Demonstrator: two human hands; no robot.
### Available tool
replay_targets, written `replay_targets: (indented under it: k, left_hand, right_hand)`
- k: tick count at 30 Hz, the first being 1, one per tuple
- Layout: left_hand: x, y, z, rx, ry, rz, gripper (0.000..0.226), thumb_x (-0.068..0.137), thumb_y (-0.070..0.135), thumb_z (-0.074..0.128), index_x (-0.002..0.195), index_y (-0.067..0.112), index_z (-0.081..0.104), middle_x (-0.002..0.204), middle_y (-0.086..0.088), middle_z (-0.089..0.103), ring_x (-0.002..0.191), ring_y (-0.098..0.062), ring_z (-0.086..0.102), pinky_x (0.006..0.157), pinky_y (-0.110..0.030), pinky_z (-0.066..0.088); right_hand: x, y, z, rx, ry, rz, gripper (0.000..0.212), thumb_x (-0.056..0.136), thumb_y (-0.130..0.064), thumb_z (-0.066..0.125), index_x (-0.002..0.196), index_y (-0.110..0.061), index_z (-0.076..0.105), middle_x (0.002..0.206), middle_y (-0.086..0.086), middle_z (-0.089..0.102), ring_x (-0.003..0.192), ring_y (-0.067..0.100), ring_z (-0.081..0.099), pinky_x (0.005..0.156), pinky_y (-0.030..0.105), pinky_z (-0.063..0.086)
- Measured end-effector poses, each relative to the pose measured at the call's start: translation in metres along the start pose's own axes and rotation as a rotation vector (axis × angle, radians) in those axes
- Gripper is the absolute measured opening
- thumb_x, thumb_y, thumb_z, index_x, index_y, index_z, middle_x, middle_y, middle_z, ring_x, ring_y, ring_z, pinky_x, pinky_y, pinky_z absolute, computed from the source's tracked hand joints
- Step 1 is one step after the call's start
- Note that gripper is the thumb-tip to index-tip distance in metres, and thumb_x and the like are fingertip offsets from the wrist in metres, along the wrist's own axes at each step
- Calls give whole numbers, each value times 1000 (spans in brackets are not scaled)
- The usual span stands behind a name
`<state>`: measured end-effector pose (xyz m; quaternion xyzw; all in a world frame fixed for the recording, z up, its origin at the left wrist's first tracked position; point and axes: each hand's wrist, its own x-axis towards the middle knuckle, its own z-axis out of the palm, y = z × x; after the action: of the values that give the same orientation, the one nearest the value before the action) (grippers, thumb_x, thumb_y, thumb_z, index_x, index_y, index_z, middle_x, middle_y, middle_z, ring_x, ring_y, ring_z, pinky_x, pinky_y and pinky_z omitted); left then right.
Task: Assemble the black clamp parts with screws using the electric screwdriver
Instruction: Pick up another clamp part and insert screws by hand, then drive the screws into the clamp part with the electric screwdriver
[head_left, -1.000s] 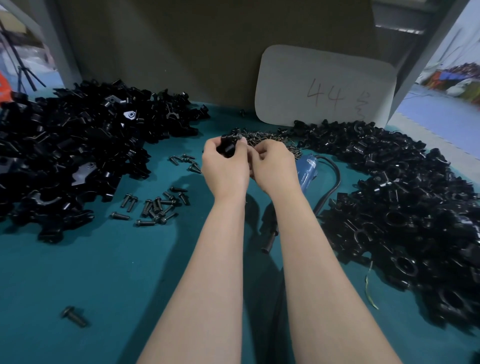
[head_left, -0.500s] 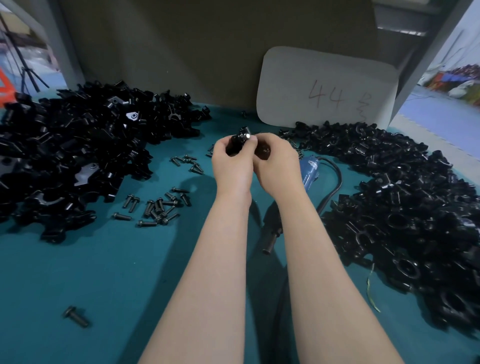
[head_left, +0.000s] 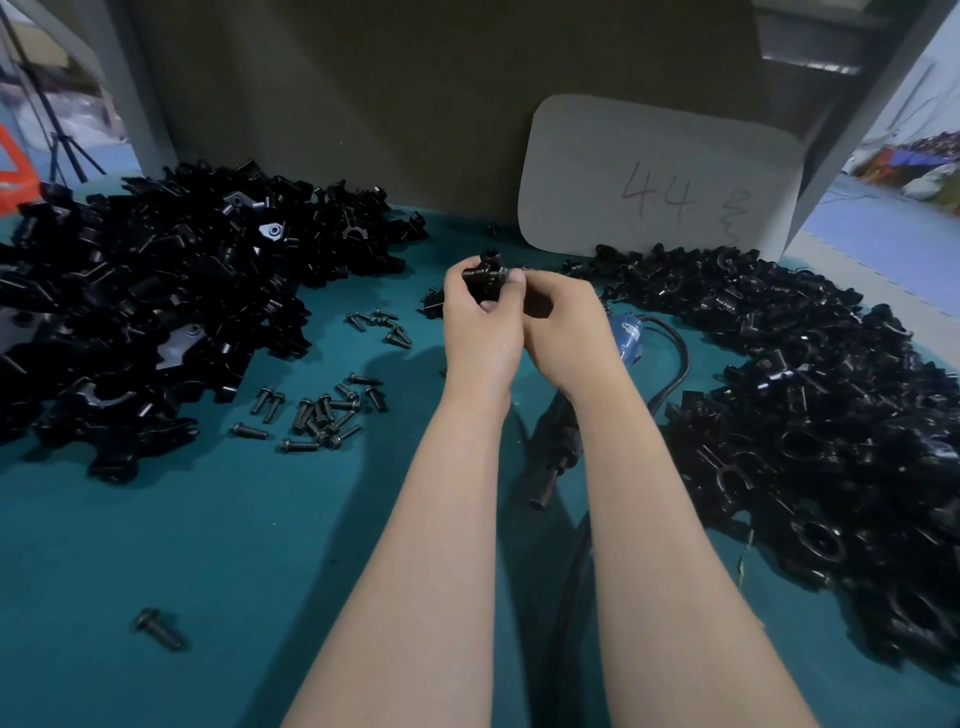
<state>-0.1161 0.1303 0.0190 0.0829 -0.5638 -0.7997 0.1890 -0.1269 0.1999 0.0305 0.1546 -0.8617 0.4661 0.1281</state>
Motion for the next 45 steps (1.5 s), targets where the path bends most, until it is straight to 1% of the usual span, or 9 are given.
replay_targets:
  k: [15, 18, 21, 25, 30, 35, 38, 42, 45]
  left_hand:
    - [2, -2, -2, 97, 7, 40, 19, 97, 18, 55, 114, 23, 47, 87, 10, 54, 75, 1, 53, 63, -10, 42]
    - [3, -1, -4, 45, 56, -14, 21, 97, 19, 55, 117, 15, 51, 98, 4, 60, 89, -7, 59, 71, -14, 46]
    - [7, 0, -11, -138, 110, -185, 13, 98, 21, 55, 108, 15, 49, 117, -10, 64, 105, -20, 65, 88, -27, 50]
    - [11, 1, -22, -360, 95, -410, 28, 99, 25, 54, 122, 11, 48, 104, -13, 69, 93, -20, 69, 91, -33, 53]
    - [9, 1, -26, -534, 12, -579, 14, 99, 23, 52, 90, 12, 49, 99, -15, 66, 89, -23, 67, 82, -34, 52]
    - [10, 0, -29, -619, 7, -611, 14, 99, 23, 53, 94, 10, 50, 109, -17, 65, 91, -23, 66, 85, -35, 50]
    - [12, -3, -29, -574, 15, -590, 12, 99, 21, 53, 96, 10, 51, 103, -15, 65, 86, -21, 66, 84, -33, 50]
    - [14, -7, -26, -319, 167, -425, 24, 98, 12, 53, 120, 7, 46, 83, -9, 57, 55, -15, 53, 48, -21, 40]
    - [12, -15, -26, 55, 284, -237, 29, 98, 12, 53, 125, 9, 45, 91, 2, 60, 78, -19, 67, 78, -37, 58]
  right_hand:
    - [-2, -1, 1, 0, -9, 3, 23, 88, -11, 63, 107, -21, 70, 90, -8, 67, 89, 11, 62, 76, 20, 50]
    - [-1, -6, -7, -60, -108, 33, 31, 87, -13, 64, 117, -17, 65, 100, -2, 67, 97, 16, 62, 86, 30, 51]
    - [3, 0, -30, -299, -90, 254, 50, 83, -25, 70, 130, -18, 54, 112, 1, 59, 97, 21, 60, 81, 28, 51]
    - [-2, 20, -49, -426, -41, 681, 76, 81, -45, 70, 141, -14, 36, 143, 17, 28, 121, 39, 46, 101, 44, 39]
    - [-6, 34, -32, -409, -86, 733, 90, 80, -40, 72, 146, -11, 18, 140, 18, 38, 120, 36, 47, 92, 39, 42]
    - [-3, 41, -39, -77, 153, 686, 52, 78, -28, 70, 118, 1, 53, 108, 15, 62, 94, 29, 59, 75, 34, 46]
    - [-2, 25, -47, 499, 336, 646, 26, 79, -15, 69, 98, -3, 56, 100, 16, 66, 90, 26, 66, 81, 35, 56]
    - [-1, 12, -56, 1192, 449, 591, 16, 81, 2, 65, 88, -6, 53, 96, 12, 62, 87, 23, 65, 81, 36, 57]
    - [-1, 9, -53, 1345, 457, 575, 14, 85, 2, 62, 88, -6, 51, 104, 16, 56, 95, 30, 61, 82, 48, 56]
